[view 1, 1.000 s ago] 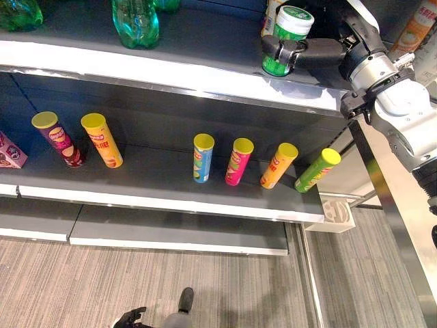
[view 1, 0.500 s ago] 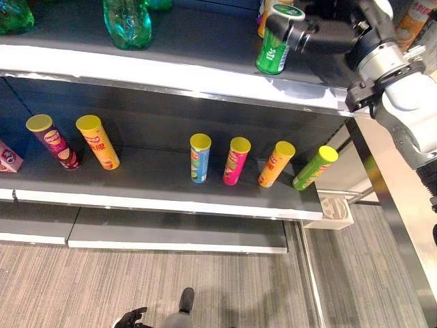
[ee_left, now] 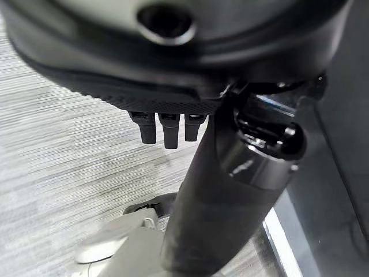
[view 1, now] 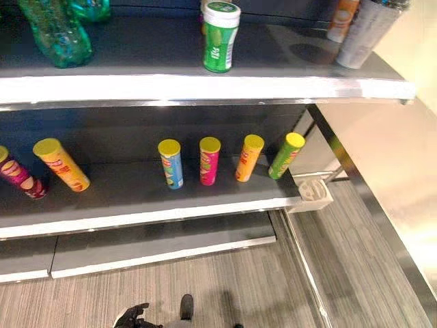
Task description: Put the goods on the table back onto the shelves and tidy them up.
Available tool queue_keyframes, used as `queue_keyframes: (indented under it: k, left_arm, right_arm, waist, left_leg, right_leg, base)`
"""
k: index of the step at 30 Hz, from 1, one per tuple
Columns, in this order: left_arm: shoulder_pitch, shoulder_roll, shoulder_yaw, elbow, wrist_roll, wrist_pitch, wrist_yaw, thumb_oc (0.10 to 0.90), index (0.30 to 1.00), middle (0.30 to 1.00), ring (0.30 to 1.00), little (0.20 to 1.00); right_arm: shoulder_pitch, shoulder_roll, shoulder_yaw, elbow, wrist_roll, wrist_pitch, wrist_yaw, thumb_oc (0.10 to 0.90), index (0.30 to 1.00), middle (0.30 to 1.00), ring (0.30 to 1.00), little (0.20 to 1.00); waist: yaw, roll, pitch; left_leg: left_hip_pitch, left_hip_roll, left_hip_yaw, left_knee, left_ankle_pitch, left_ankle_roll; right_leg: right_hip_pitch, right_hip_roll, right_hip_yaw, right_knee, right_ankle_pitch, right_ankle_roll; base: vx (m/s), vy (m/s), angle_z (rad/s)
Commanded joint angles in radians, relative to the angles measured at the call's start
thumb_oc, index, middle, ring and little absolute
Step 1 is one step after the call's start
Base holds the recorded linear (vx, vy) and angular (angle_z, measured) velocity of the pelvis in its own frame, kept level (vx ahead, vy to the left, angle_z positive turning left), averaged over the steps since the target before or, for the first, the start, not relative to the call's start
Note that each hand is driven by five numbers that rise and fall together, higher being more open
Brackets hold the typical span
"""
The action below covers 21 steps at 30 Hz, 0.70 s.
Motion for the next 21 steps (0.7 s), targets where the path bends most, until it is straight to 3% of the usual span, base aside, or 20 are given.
queue_keyframes:
  k: [1,3,7,10,12,14,16,19,20,21]
  left_arm:
    - [-0.029,0.046,-0.008,-0.038,0.016,-0.038,-0.003,0.800,0.900,0.900,0.900,0.900]
    - [-0.034,0.067,-0.011,-0.051,0.024,-0.038,-0.010,0.800,0.900,0.900,0.900,0.900]
    - [-0.023,0.083,0.011,-0.069,0.020,-0.032,-0.014,0.800,0.900,0.900,0.900,0.900]
    - [-0.006,0.092,0.029,-0.089,0.001,-0.029,-0.016,0.800,0.900,0.900,0.900,0.900]
    - [0.002,0.094,0.039,-0.104,0.002,-0.027,-0.016,0.800,0.900,0.900,0.900,0.900]
    - [0.005,0.102,0.048,-0.124,0.003,-0.025,-0.017,0.800,0.900,0.900,0.900,0.900]
    - [-0.002,0.103,0.046,-0.120,0.011,-0.023,-0.020,0.800,0.900,0.900,0.900,0.900]
    - [0.003,0.096,0.050,-0.149,0.006,-0.020,-0.026,0.800,0.900,0.900,0.900,0.900]
    - [0.003,0.093,0.048,-0.159,0.003,-0.021,-0.031,0.800,0.900,0.900,0.900,0.900]
    - [0.001,0.093,0.038,-0.176,0.003,-0.020,-0.041,0.800,0.900,0.900,0.900,0.900]
  right_arm:
    - [-0.052,-0.056,-0.076,-0.014,-0.049,-0.064,-0.065,0.800,0.900,0.900,0.900,0.900]
    - [-0.032,-0.077,-0.088,0.005,-0.058,-0.054,-0.074,0.800,0.900,0.900,0.900,0.900]
    - [0.016,-0.092,-0.116,0.030,-0.101,-0.019,-0.090,0.800,0.900,0.900,0.900,0.900]
    - [0.051,-0.082,-0.147,0.055,-0.136,0.008,-0.113,0.800,0.900,0.900,0.900,0.900]
    - [0.099,-0.080,-0.181,0.076,-0.190,0.028,-0.137,0.800,0.900,0.900,0.900,0.900]
    - [0.168,-0.082,-0.237,0.098,-0.210,0.061,-0.141,0.800,0.900,0.900,0.900,0.900]
    - [0.217,-0.081,-0.256,0.138,-0.232,0.082,-0.144,0.800,0.900,0.900,0.900,0.900]
    - [0.313,-0.058,-0.308,0.136,-0.233,0.089,-0.129,0.800,0.900,0.900,0.900,0.900]
    - [0.340,-0.056,-0.315,0.137,-0.238,0.093,-0.123,0.800,0.900,0.900,0.900,0.900]
    - [0.387,-0.053,-0.336,0.125,-0.241,0.102,-0.105,0.800,0.900,0.900,0.900,0.900]
  waist:
    - [0.018,-0.002,-0.041]
    - [0.008,0.004,-0.030]
    - [0.012,0.018,-0.040]
    - [0.031,0.019,-0.052]
    - [0.033,0.013,-0.068]
    - [0.035,-0.003,-0.080]
    - [0.041,-0.019,-0.090]
    - [0.028,-0.018,-0.088]
    - [0.019,-0.019,-0.083]
    - [-0.001,-0.006,-0.083]
  left_leg:
    - [0.087,0.059,0.035,0.004,-0.176,-0.047]
    - [0.088,0.085,0.081,0.004,-0.173,-0.052]
    - [0.090,0.123,0.155,0.004,-0.166,-0.062]
    - [0.104,0.144,0.224,0.004,-0.168,-0.072]
    - [0.112,0.162,0.239,0.005,-0.179,-0.088]
    - [0.116,0.176,0.264,0.007,-0.170,-0.103]
    - [0.124,0.184,0.281,0.009,-0.161,-0.120]
    - [0.133,0.238,0.278,0.012,-0.125,-0.157]
    - [0.126,0.254,0.290,0.016,-0.097,-0.160]
    - [0.131,0.298,0.282,0.022,-0.077,-0.178]
  right_leg:
    - [-0.135,-0.079,0.008,0.074,0.161,0.128]
    - [-0.153,-0.091,-0.008,0.096,0.160,0.129]
    - [-0.128,-0.176,-0.158,0.089,0.193,0.124]
    - [-0.101,-0.246,-0.273,0.089,0.245,0.143]
    - [-0.079,-0.258,-0.287,0.075,0.267,0.152]
    - [-0.061,-0.247,-0.283,0.031,0.274,0.152]
    - [-0.048,-0.226,-0.284,-0.009,0.227,0.152]
    - [-0.043,-0.169,-0.260,-0.016,0.155,0.152]
    - [-0.048,-0.153,-0.267,-0.017,0.146,0.135]
    - [-0.039,-0.103,-0.252,-0.017,0.101,0.107]
  base:
    - [-0.18,0.053,-1.37]
    - [-0.12,-0.011,-0.85]
    - [-0.07,-0.068,-1.14]
    - [-0.02,-0.135,-0.94]
    - [0.03,-0.210,-0.78]
    - [0.00,-0.247,-0.42]
    - [0.03,-0.260,-0.73]
    - [0.03,-0.321,-0.43]
    - [-0.03,-0.417,-0.06]
    - [0.02,-0.436,-0.07]
